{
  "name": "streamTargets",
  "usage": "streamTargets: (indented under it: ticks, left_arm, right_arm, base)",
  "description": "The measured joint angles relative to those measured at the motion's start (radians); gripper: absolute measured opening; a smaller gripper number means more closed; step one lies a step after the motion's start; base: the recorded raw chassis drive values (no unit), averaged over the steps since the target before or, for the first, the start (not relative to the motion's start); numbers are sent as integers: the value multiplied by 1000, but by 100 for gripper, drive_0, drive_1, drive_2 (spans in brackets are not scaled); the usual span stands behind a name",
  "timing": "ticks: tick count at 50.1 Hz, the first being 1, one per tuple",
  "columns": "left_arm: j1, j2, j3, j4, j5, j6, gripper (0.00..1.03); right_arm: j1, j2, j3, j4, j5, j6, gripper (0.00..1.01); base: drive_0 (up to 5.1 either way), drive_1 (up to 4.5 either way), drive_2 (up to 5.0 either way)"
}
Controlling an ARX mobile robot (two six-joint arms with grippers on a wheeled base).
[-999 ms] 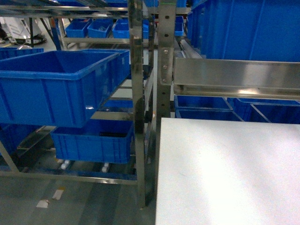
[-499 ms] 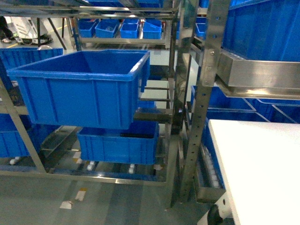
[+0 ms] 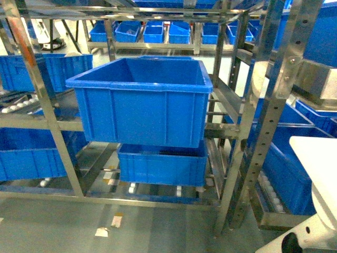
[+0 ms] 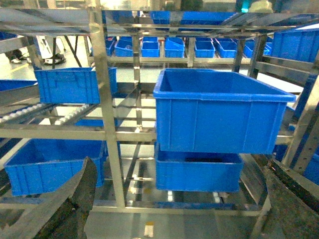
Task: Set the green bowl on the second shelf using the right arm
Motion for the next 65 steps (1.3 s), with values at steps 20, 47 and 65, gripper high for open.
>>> streamTargets:
  ticks: [20,47,65]
  left_arm:
    - [0,0,0,1,0,0,98]
    - [0,0,0,0,0,0,98]
    - [0,0,0,3,-1,0,98]
  right_arm:
    - [0,-1,0,2,0,0,2]
    - [0,0,0,2,0,0,2]
    - [0,0,-2,-4,0,0,2]
  base:
    - [-499,247,247]
    - [-499,246,246]
    - [-164,84,84]
